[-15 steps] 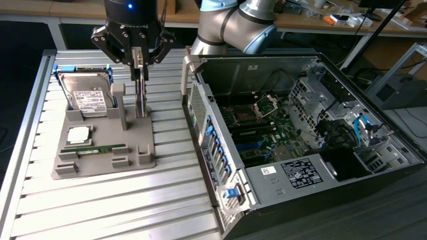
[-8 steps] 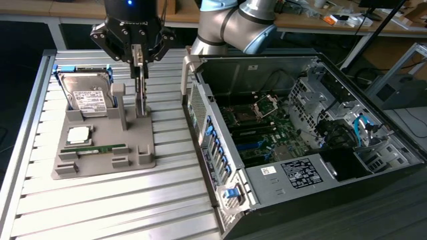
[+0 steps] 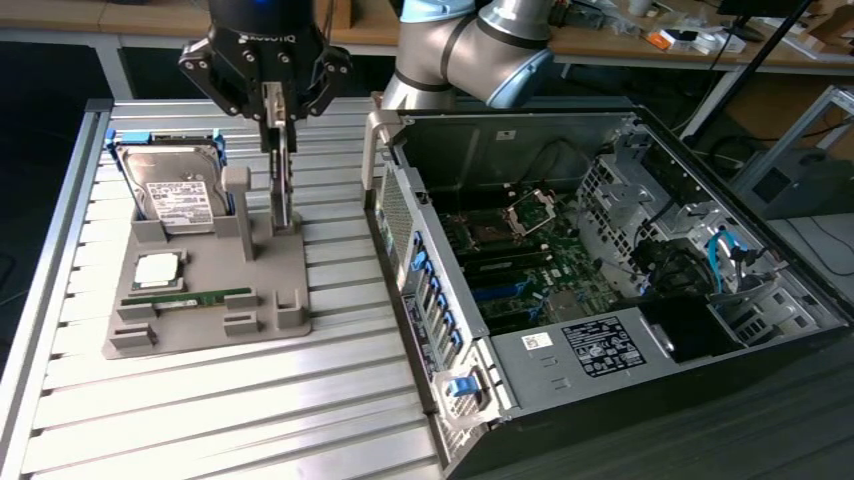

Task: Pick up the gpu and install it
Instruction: 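Pick up the gpu and move the gpu toward the slot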

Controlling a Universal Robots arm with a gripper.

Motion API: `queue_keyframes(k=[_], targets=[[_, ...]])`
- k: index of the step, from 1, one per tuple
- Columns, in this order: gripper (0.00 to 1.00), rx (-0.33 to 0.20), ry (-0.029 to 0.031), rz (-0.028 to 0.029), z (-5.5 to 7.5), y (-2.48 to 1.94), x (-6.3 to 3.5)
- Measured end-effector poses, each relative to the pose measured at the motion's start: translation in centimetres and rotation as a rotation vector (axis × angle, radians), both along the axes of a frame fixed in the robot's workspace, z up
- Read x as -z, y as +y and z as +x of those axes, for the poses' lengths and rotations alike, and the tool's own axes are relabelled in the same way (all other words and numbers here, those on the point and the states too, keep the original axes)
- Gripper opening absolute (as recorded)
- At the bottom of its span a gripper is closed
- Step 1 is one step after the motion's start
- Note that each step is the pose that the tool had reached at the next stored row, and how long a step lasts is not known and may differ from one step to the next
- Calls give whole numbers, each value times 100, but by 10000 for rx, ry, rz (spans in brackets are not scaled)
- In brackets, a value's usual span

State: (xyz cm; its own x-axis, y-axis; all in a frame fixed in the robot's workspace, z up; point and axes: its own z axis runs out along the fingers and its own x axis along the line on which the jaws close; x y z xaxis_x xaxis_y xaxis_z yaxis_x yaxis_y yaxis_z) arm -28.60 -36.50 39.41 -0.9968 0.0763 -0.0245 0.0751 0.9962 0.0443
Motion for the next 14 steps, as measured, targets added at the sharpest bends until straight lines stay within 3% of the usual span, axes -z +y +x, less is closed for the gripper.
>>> queue_keyframes(k=[14], targets=[[27, -1, 0, 0, 0, 0, -96]])
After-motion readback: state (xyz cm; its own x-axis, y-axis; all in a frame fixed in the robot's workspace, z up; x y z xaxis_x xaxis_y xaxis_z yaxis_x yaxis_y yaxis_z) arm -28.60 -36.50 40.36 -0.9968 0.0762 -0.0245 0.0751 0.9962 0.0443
